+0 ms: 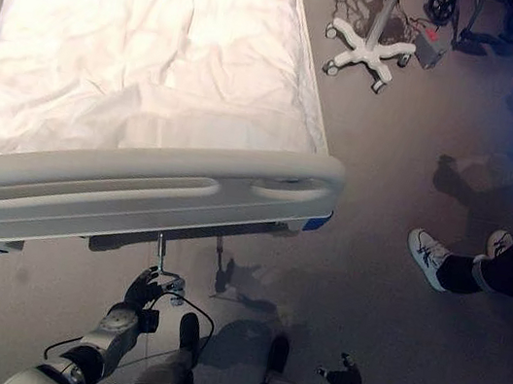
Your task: Raise the hospital bed
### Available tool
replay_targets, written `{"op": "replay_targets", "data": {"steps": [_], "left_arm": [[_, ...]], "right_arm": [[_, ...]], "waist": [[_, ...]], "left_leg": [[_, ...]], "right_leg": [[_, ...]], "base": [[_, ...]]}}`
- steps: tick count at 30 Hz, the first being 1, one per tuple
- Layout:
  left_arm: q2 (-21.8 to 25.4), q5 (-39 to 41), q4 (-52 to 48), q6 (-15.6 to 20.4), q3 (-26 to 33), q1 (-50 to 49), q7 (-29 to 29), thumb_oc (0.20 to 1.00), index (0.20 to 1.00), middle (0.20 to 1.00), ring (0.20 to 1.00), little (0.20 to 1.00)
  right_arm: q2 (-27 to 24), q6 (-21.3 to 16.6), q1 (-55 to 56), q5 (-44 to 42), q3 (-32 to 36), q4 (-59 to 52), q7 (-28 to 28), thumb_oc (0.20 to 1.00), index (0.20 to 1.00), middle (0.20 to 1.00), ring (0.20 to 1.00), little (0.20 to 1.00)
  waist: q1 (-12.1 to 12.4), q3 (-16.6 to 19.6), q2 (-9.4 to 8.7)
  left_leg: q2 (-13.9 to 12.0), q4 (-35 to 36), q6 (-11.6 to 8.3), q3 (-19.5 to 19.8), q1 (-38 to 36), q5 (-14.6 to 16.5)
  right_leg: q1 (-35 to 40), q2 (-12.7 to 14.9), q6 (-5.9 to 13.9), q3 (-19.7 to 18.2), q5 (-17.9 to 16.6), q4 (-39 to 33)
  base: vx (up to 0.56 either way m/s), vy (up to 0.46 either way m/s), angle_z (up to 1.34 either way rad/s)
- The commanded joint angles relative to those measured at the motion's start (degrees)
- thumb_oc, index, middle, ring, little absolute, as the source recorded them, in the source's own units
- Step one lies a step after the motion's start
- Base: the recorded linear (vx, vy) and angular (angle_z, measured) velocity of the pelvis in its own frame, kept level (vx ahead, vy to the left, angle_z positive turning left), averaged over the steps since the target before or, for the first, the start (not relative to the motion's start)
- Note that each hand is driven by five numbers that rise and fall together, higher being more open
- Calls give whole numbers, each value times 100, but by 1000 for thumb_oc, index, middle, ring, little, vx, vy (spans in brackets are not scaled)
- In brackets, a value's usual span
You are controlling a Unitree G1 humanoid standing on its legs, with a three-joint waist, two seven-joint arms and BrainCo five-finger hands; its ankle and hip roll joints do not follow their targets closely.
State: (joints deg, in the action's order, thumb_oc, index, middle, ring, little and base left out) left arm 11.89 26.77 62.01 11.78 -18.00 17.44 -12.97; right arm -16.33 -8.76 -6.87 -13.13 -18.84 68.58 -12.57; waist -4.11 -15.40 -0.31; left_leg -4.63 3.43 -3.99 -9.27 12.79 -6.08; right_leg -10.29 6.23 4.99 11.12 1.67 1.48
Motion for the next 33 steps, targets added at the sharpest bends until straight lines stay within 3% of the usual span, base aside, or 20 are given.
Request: {"op": "replay_targets", "data": {"steps": [1,22,33], "left_arm": [[5,121,-35,213,65,380,-174,1000,1000,1000,1000,1000],[322,144,-78,225,69,1241,-509,1000,1000,1000,1000,1000],[294,675,208,223,371,1291,-483,1000,1000,1000,1000,1000]], "right_arm": [[-8,-201,-91,52,-269,-423,-128,1000,1000,1000,1000,1000],[-279,-363,-50,85,-351,-1553,-241,1000,1000,1000,1000,1000],[-371,-457,-75,-12,-308,-1767,-262,1000,1000,1000,1000,1000]], "waist": [[-100,-132,-304],[-324,-579,-572],[-335,-760,-714]], "left_leg": [[376,17,239,118,112,-132],[314,-122,203,118,973,-297],[294,-168,196,219,1306,-370]], "right_leg": [[-667,1,243,-222,-1241,-320],[-1533,-50,251,-269,-1431,-240],[-1802,-56,243,-168,-1483,-213]], "base": [[-13,-5,-8],[-33,-10,-3],[-8,-8,0]]}}
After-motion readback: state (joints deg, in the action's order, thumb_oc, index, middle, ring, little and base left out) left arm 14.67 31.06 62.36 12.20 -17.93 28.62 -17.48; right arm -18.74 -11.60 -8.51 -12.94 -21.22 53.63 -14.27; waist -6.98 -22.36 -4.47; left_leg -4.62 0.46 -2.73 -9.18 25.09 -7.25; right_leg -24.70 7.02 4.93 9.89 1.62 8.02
